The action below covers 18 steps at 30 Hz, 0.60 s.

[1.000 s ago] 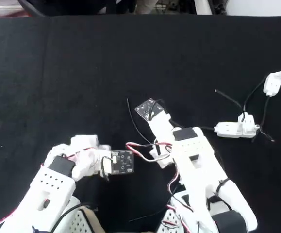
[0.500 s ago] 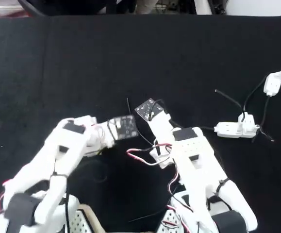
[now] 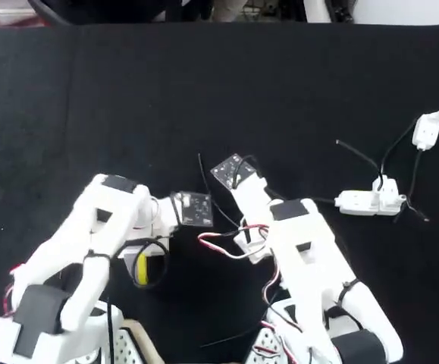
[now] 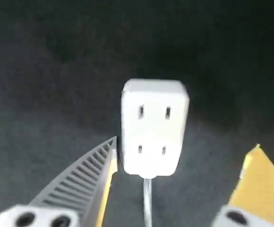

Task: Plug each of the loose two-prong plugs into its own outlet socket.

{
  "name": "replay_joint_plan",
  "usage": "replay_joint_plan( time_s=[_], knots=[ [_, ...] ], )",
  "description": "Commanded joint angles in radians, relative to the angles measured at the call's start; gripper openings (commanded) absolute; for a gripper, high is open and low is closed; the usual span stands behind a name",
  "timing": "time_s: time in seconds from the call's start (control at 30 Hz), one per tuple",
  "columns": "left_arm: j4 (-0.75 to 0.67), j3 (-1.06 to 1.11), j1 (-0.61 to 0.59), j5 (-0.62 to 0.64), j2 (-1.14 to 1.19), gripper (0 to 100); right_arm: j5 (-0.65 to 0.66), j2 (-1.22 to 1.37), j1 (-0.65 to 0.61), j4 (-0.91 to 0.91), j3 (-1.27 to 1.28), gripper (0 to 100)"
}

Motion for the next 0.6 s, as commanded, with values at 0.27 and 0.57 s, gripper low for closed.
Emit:
replay_joint_plan(
  time_s=[0.27,0.57],
  knots=[
    [0.112,-0.025,-0.074,0.273,-0.37,40,0.0,-0.015,0.006,-0.009,-0.008,1.5],
    [0.21,0.074,-0.423,0.606,-0.861,40,-0.041,0.162,-0.034,0.063,-0.171,4.8]
  ],
)
